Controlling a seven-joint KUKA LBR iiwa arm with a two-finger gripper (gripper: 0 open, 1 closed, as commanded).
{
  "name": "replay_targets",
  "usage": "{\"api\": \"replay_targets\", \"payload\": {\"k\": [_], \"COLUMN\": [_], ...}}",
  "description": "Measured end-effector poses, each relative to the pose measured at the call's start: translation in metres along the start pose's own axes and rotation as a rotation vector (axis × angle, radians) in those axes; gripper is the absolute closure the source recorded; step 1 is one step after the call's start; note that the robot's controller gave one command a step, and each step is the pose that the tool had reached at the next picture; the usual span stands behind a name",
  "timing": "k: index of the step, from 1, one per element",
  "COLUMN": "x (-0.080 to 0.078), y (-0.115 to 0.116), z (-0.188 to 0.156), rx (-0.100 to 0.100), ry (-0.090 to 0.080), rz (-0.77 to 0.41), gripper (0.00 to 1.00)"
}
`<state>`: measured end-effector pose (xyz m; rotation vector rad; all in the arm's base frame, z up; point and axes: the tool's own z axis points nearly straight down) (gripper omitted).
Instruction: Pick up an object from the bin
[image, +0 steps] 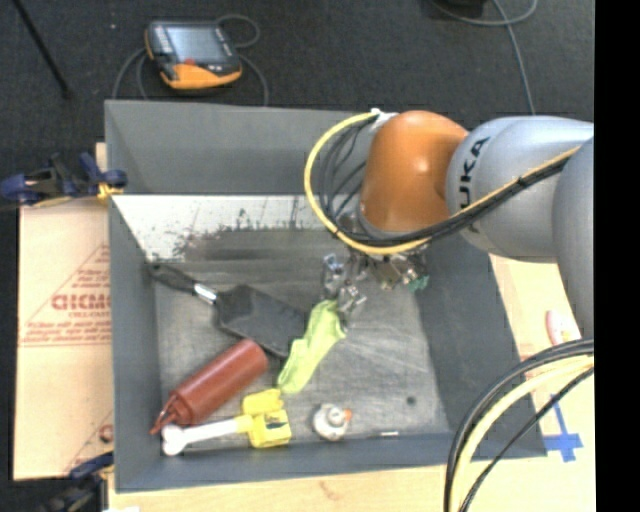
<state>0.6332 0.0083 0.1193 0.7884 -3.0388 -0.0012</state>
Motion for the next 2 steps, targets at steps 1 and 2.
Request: {"api": "replay_targets", "payload": {"k": [1,2], "x": [-0.003,-0.0029], "y": [0.0145,0.0146], "z": [-0.1479,-0.1476], "rx": [0.004,0.003], "ry": [-0.007,-0.007], "rz": [-0.032,-0.031], "gripper": [1.0,1.0]}}
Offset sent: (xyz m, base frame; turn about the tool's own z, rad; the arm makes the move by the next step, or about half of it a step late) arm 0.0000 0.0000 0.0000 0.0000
